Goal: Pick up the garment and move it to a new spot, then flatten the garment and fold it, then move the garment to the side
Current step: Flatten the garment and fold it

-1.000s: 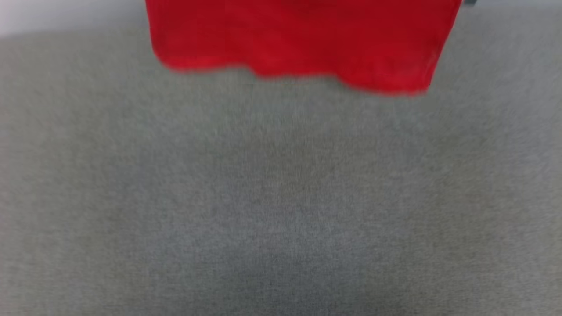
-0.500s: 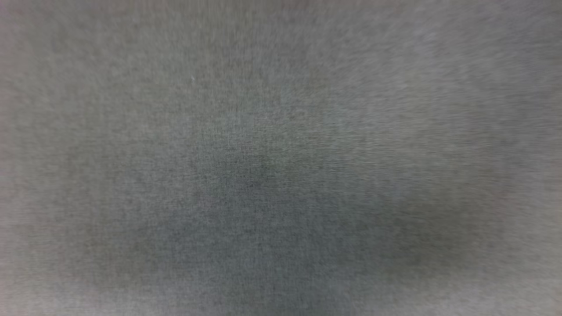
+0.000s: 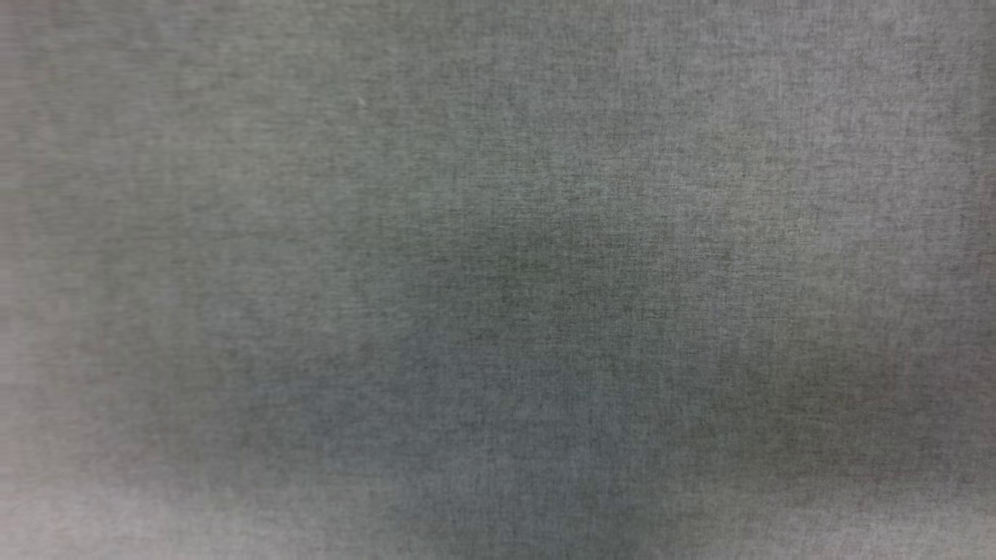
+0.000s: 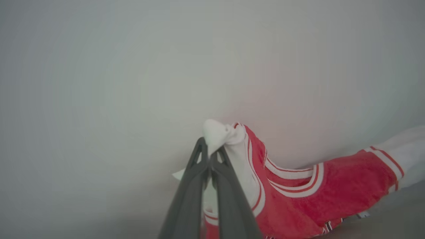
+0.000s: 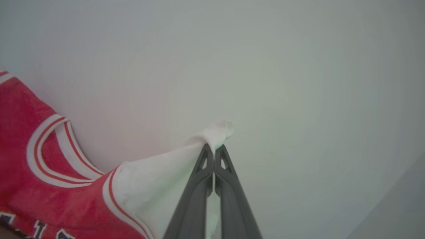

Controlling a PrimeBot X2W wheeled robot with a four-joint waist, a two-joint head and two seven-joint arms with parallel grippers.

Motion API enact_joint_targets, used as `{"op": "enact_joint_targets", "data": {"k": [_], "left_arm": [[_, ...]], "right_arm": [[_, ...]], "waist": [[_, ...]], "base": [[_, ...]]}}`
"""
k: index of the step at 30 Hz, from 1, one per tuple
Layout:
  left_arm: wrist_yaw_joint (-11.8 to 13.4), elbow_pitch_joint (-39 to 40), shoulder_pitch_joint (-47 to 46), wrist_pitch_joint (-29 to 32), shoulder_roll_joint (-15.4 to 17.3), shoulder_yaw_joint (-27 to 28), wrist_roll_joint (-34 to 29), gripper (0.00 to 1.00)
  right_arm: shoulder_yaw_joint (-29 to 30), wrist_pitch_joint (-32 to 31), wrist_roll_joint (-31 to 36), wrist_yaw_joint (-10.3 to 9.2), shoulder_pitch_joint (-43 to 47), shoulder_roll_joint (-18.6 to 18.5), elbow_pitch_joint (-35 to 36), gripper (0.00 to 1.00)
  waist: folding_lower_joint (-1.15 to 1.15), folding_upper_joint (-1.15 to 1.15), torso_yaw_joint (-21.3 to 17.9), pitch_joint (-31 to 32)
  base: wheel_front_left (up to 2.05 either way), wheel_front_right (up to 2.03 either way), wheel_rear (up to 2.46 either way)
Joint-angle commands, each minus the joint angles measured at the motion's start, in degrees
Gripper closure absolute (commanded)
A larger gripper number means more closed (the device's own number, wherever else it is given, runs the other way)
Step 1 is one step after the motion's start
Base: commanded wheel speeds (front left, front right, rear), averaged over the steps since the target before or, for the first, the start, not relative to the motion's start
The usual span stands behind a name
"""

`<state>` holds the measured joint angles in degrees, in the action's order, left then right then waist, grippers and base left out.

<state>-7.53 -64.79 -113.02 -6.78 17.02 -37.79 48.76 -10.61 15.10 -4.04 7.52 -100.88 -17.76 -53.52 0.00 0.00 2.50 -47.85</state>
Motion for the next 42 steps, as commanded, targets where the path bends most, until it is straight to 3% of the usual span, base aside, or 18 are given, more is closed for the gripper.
{"op": "enact_joint_targets", "data": {"k": [1, 8, 14, 20, 26, 34, 42], "left_arm": [[0.1, 0.3, 2.3, 0.8, 0.5, -1.0, 0.5, 1.0], [0.1, 1.9, 15.4, 6.4, 2.3, -6.6, 3.6, 1.0], [0.1, 4.9, 27.0, 8.5, 3.9, -11.3, 4.6, 1.0], [0.1, 11.3, 41.9, 9.3, 7.8, -14.7, 8.6, 1.0], [0.4, 18.2, 56.0, 7.2, 13.4, -16.0, 11.0, 1.0], [7.7, 33.3, 75.8, 4.7, 22.1, -16.0, 14.7, 1.0], [20.0, 52.2, 93.2, 1.7, 30.1, -13.7, 20.7, 1.0]], "right_arm": [[-2.0, 0.0, -0.9, -0.06, 2.0, -0.2, -0.8, 1.0], [-10.3, -3.5, -14.3, -0.06, 10.6, 0.4, -6.2, 1.0], [-19.6, -10.5, -25.4, -0.06, 20.9, -2.3, -0.3, 1.0], [-29.8, -16.5, -37.4, -0.06, 35.8, -10.7, 14.2, 1.0], [-34.2, -16.5, -40.7, -0.06, 49.6, -20.0, 25.7, 1.0], [-33.5, -15.2, -39.5, -0.06, 67.5, -28.4, 34.5, 1.0], [-26.1, -17.7, -40.7, -0.06, 85.7, -30.1, 41.3, 1.0]], "waist": [[0.0, 0.0, 1.3, 5.5], [0.0, 0.0, 1.6, 16.7], [0.0, 0.0, 1.6, 24.8], [0.0, 0.0, 1.3, 33.3], [0.0, 0.0, 0.8, 39.4], [0.0, 0.0, 0.4, 43.9], [0.0, 0.0, 0.1, 44.8]], "base": [[0.0, 0.0, 0.0], [0.0, 0.0, 0.0], [0.0, 0.0, 0.0], [0.0, 0.0, 0.0], [0.0, 0.0, 0.0], [0.0, 0.0, 0.0], [0.0, 0.0, 0.0]]}}
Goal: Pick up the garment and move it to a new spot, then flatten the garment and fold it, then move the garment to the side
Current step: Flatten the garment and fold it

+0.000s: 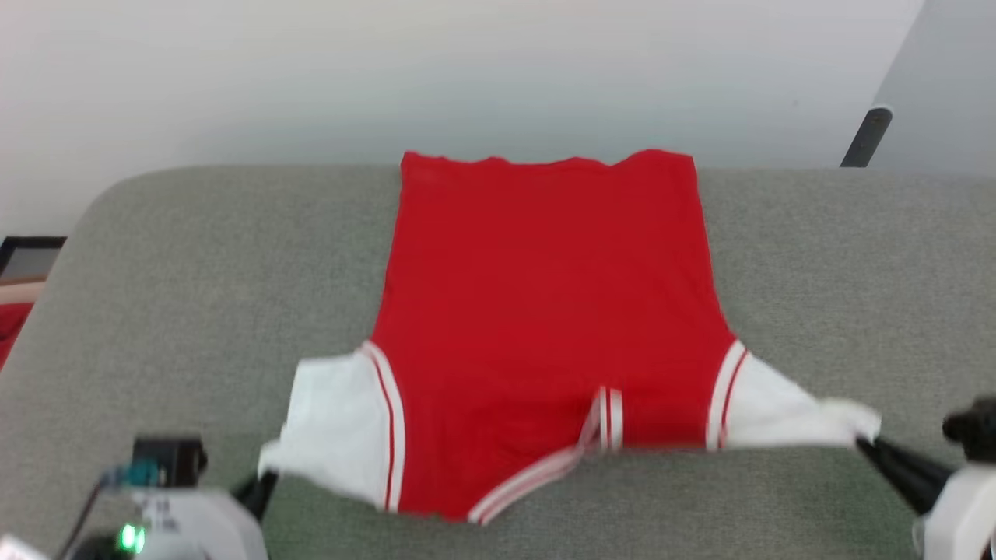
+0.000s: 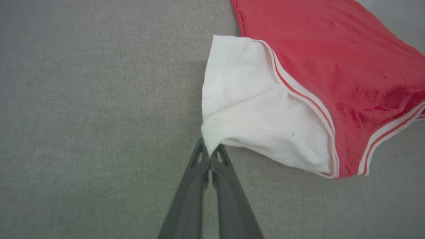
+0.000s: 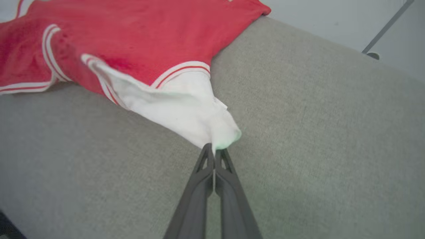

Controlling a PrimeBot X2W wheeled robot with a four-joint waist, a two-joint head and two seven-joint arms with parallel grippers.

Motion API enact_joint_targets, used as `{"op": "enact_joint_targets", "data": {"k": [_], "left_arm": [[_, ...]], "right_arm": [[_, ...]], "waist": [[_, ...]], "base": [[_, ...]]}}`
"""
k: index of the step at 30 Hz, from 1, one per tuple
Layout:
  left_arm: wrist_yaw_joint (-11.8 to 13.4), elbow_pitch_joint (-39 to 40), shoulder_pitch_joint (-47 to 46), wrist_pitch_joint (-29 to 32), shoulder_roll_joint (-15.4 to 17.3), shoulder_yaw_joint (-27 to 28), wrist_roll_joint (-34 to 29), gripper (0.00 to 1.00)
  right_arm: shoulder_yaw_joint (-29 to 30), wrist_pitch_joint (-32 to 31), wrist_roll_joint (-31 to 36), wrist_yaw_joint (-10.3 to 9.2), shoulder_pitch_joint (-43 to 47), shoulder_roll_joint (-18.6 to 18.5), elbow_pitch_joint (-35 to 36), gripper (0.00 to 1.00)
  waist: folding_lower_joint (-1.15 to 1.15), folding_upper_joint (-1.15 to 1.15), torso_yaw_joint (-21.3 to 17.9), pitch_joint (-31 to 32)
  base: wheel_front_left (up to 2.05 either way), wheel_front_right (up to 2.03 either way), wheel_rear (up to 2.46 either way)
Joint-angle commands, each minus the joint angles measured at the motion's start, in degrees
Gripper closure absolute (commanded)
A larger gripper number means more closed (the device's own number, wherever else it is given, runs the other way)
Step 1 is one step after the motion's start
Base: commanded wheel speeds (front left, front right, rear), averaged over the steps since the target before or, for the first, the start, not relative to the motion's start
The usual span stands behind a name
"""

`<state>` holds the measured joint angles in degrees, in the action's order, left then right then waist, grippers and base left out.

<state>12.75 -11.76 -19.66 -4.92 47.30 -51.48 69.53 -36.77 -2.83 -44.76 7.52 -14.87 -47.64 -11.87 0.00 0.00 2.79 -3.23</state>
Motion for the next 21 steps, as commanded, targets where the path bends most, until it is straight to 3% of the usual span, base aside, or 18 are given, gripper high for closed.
{"op": "enact_joint_targets", "data": {"k": [1, 6, 11, 15, 21], "left_arm": [[1.3, 1.5, 1.9, -0.4, 0.6, 0.1, 0.6, 1.0], [7.8, 10.5, 10.4, -3.3, 3.7, 1.6, 3.9, 1.0], [12.1, 16.8, 17.2, -5.7, 5.2, 2.9, 7.4, 1.0], [13.9, 20.0, 20.0, -7.3, 5.3, 3.9, 8.4, 1.0], [14.5, 21.1, 18.8, -7.2, 4.5, 3.5, 7.0, 1.0]], "right_arm": [[1.1, -0.4, 0.0, -0.06, 1.8, -0.4, 0.7, 1.0], [6.4, -4.1, 0.0, -0.06, 11.4, -0.6, 6.1, 1.0], [12.3, -7.9, 0.5, -0.06, 19.9, 0.4, 9.9, 1.0], [17.2, -10.4, 2.3, -0.06, 24.3, 1.8, 12.4, 1.0], [22.3, -14.3, 4.8, -0.06, 27.0, 5.6, 15.6, 0.97]], "waist": [[0.0, 0.0, -0.2, 0.1], [0.0, 0.0, -0.3, -0.5], [0.0, 0.0, 0.0, -1.4], [0.0, 0.0, 0.4, -2.1], [0.0, 0.0, 1.1, -2.9]], "base": [[0.0, 0.0, 0.0], [0.0, 0.0, 0.0], [0.0, 0.0, 0.0], [0.0, 0.0, 0.0], [0.0, 0.0, 0.0]]}}
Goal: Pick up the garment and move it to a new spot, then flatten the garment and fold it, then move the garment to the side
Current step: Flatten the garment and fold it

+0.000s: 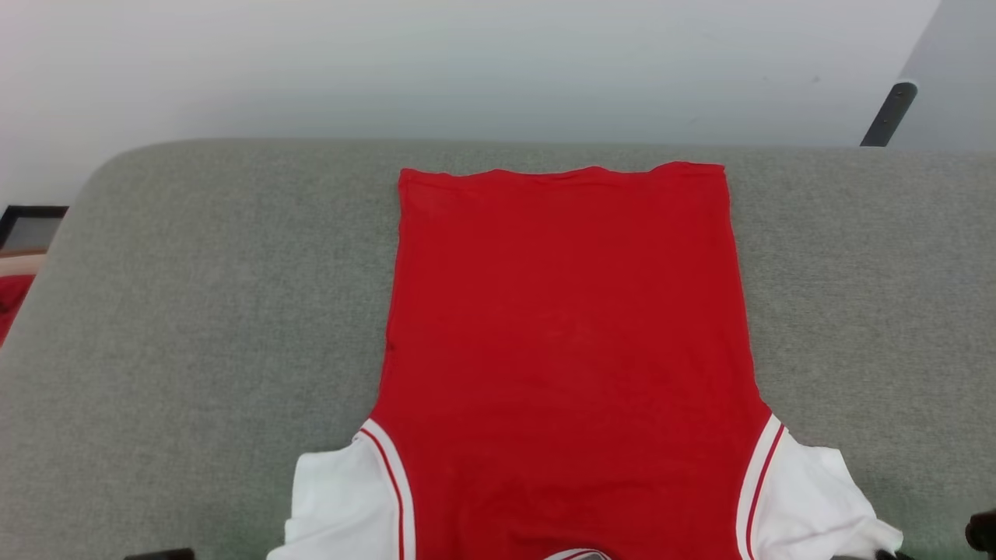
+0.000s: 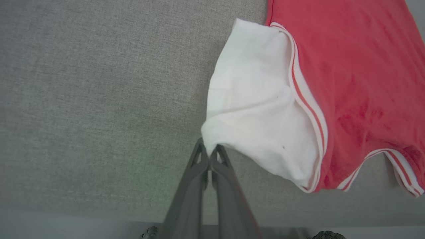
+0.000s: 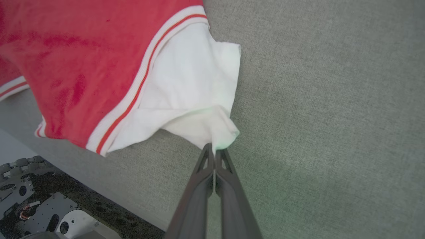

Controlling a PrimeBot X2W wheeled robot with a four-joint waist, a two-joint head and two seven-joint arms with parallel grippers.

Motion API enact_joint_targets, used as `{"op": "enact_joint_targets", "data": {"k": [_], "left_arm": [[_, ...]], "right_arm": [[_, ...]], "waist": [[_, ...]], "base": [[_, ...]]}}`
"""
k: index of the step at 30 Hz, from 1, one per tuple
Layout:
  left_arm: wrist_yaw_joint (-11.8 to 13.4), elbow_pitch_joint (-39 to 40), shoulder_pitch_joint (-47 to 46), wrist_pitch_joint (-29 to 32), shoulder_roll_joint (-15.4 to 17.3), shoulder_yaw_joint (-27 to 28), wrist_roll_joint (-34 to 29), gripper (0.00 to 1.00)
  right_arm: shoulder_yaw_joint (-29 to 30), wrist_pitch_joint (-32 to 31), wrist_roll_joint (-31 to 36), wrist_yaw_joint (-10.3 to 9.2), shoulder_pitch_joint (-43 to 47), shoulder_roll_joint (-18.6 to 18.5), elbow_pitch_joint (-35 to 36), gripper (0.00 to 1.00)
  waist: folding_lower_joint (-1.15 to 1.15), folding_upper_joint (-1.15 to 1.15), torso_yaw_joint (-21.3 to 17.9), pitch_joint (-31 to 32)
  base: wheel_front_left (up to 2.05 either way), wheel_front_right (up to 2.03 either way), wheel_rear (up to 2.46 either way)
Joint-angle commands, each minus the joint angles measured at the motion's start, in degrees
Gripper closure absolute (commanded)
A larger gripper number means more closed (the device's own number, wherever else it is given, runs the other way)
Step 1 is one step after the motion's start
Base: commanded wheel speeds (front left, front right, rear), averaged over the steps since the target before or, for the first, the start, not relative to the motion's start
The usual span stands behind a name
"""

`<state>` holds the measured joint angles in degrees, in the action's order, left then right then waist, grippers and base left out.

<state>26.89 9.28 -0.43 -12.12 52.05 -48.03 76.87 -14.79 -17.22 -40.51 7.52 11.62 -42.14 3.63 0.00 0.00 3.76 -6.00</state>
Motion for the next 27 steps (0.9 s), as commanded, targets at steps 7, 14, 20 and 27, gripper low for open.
{"op": "enact_joint_targets", "data": {"k": [7, 14, 20, 27], "left_arm": [[0.8, -1.2, -3.4, 0.0, -2.3, -1.0, -3.1, 1.0], [0.0, -2.9, -6.5, -0.4, -5.3, -1.9, -5.5, 1.0], [-1.0, -4.6, -8.8, -0.3, -7.6, -2.6, -6.8, 1.0], [-2.4, -6.1, -11.9, 0.4, -10.0, -3.7, -8.3, 1.0]], "right_arm": [[4.5, -5.0, 1.9, -0.06, 0.7, 3.8, 3.7, 0.0], [9.3, -9.6, 3.5, -0.06, -2.1, 6.3, 8.9, 0.0], [9.8, -11.3, 5.7, -0.06, -12.1, 7.9, 9.5, 0.0], [5.2, -9.7, 7.5, -0.06, -29.5, 8.3, -0.8, 0.0]], "waist": [[0.0, 0.0, 0.8, -1.1], [0.0, 0.0, 1.5, -3.1], [0.0, 0.0, 2.0, -5.2], [0.0, 0.0, 4.3, -8.5]], "base": [[0.0, 0.0, 0.0], [0.0, 0.0, 0.0], [0.0, 0.0, 0.0], [0.0, 0.0, 0.0]]}}
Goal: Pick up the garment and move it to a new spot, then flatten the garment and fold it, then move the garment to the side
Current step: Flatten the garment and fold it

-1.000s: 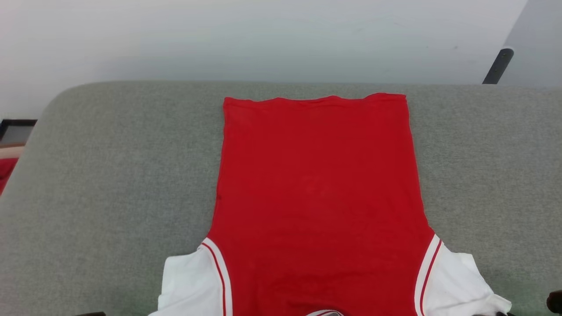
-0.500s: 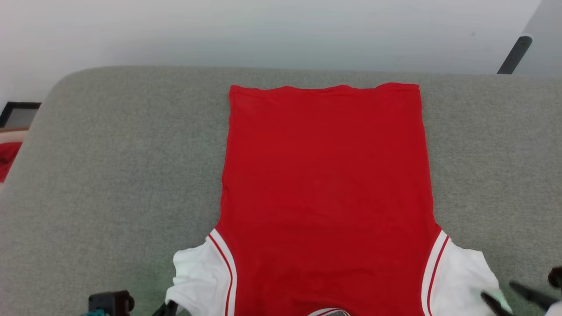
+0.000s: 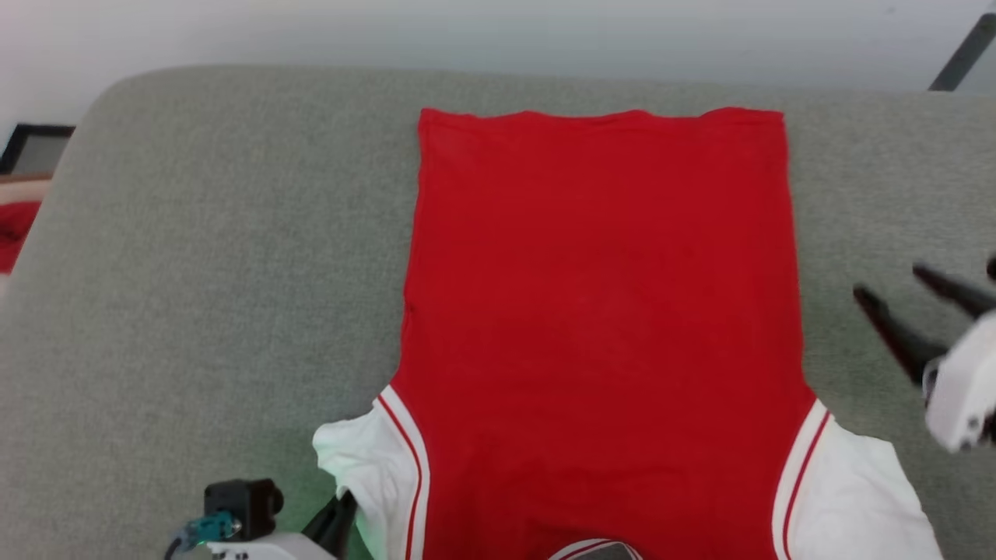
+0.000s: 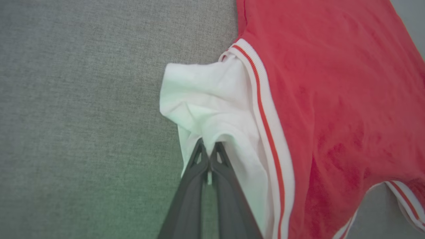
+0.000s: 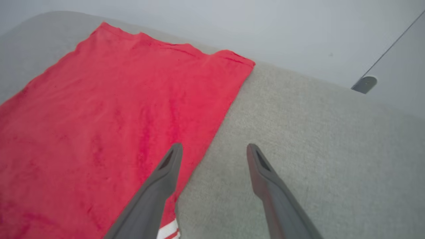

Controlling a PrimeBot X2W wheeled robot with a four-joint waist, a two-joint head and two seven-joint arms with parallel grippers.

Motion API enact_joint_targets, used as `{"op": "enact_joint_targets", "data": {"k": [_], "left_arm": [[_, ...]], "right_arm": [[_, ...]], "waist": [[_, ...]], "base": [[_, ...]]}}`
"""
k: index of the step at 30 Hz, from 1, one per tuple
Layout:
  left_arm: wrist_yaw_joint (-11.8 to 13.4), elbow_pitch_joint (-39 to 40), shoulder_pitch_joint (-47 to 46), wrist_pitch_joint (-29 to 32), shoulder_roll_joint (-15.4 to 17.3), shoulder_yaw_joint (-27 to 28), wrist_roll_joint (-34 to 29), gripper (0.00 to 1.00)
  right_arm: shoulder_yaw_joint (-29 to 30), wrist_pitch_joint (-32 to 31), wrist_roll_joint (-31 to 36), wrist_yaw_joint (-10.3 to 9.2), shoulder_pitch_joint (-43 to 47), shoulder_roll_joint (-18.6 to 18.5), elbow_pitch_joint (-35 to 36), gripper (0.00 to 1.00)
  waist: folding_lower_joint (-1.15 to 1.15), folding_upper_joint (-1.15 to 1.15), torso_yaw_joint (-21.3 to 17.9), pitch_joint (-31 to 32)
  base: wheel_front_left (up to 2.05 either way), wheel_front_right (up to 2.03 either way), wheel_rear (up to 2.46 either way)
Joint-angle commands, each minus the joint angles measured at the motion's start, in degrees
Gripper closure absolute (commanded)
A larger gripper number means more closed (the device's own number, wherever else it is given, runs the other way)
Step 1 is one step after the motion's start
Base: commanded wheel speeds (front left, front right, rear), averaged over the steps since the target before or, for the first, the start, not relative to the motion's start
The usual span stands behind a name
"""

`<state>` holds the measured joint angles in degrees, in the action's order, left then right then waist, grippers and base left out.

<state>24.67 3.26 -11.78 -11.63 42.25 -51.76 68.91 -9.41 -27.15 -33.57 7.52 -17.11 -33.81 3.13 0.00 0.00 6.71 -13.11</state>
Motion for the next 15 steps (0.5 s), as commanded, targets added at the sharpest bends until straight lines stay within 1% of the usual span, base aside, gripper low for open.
{"op": "enact_joint_targets", "data": {"k": [1, 7, 8, 9, 15], "left_arm": [[-0.5, -0.2, -1.2, 0.2, -0.5, -0.2, -0.6, 1.0], [-1.9, -1.6, -4.4, 0.9, -3.0, -1.3, -2.0, 1.0], [-1.9, -1.6, -4.4, 0.9, -3.0, -1.3, -2.0, 1.0], [-2.6, -2.2, -5.4, 1.1, -3.7, -1.5, -2.4, 1.0], [-4.2, -4.1, -7.8, 1.6, -5.9, -2.4, -3.2, 1.0]], "right_arm": [[-0.7, 0.5, 0.6, -0.06, -3.2, 0.2, -2.4, 0.0], [-5.3, 1.1, 0.2, -0.06, -17.3, -0.8, -15.4, 0.0], [-5.3, 1.1, 0.2, -0.06, -17.3, -0.8, -15.4, 0.0], [-6.5, 0.8, -0.2, -0.06, -21.3, -1.0, -19.7, 0.0], [-10.2, -1.2, -1.8, -0.06, -31.5, -1.5, -32.6, 0.0]], "waist": [[0.0, 0.0, 1.9, -2.0], [0.0, 0.0, 5.5, -5.4], [0.0, 0.0, 5.5, -5.4], [0.0, 0.0, 6.6, -6.4], [0.0, 0.0, 9.8, -8.9]], "base": [[0.0, 0.0, 0.0], [0.0, 0.0, 0.0], [0.0, 0.0, 0.0], [0.0, 0.0, 0.0], [0.0, 0.0, 0.0]]}}
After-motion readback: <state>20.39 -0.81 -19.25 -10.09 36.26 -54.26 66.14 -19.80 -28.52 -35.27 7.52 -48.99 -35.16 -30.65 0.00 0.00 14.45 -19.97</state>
